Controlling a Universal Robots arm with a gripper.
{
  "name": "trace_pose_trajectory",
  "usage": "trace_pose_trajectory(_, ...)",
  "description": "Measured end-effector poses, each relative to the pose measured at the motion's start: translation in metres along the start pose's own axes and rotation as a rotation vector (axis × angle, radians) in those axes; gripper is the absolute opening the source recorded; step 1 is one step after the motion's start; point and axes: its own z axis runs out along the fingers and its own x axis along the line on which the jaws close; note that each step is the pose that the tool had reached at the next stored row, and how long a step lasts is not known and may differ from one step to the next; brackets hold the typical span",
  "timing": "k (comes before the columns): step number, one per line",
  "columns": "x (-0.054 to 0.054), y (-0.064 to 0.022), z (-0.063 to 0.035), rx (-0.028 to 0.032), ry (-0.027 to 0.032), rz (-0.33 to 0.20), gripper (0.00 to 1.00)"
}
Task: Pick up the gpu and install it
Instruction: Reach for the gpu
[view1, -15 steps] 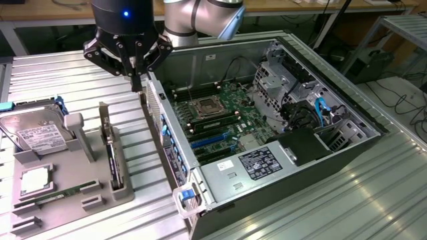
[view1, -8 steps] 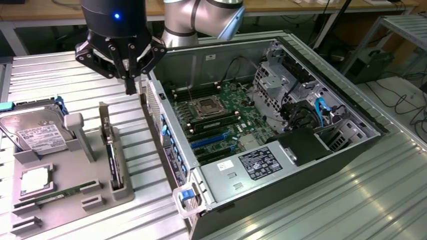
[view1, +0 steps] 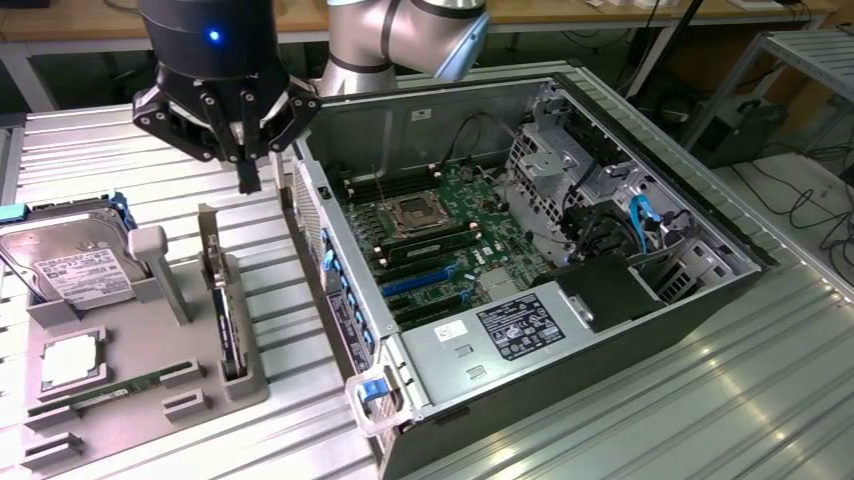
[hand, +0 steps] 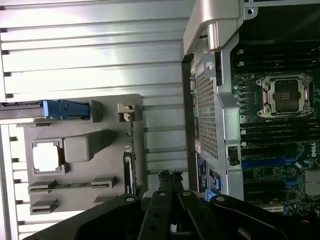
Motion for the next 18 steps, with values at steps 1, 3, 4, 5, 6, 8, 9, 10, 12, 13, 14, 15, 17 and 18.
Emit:
trace_pose_trajectory(1,0.003,-0.0007,0.0001,-0.0001,-0.0001,0.0,0.11)
trace_pose_trajectory(3,0.007,-0.0018,0.0,-0.0001,0.0,-0.001,0.11)
trace_pose_trajectory(4,0.008,-0.0022,0.0,0.0,0.0001,-0.001,0.11)
trace_pose_trajectory(5,0.01,-0.0025,0.0001,-0.0001,0.0001,-0.001,0.11)
trace_pose_trajectory(6,0.011,-0.0029,0.0001,-0.0001,0.0,-0.001,0.11)
trace_pose_trajectory(8,0.015,-0.0038,0.0001,-0.0001,0.0,-0.002,0.11)
trace_pose_trajectory(9,0.016,-0.0041,0.0001,-0.0001,0.0,-0.002,0.11)
trace_pose_trajectory(10,0.017,-0.0045,0.0002,-0.0001,0.0,-0.002,0.11)
trace_pose_trajectory(12,0.02,-0.0052,0.0001,-0.0001,0.0001,-0.003,0.11)
trace_pose_trajectory(13,0.021,-0.0055,0.0002,-0.0001,0.0,-0.003,0.11)
trace_pose_trajectory(14,0.022,-0.0057,0.0002,-0.0001,0.0001,-0.003,0.11)
trace_pose_trajectory(15,0.024,-0.006,0.0002,-0.0001,0.0001,-0.003,0.11)
trace_pose_trajectory(17,0.027,-0.0063,0.0004,-0.0001,0.0001,-0.003,0.11)
trace_pose_trajectory(18,0.029,-0.0064,0.0005,-0.0002,0.0001,-0.003,0.11)
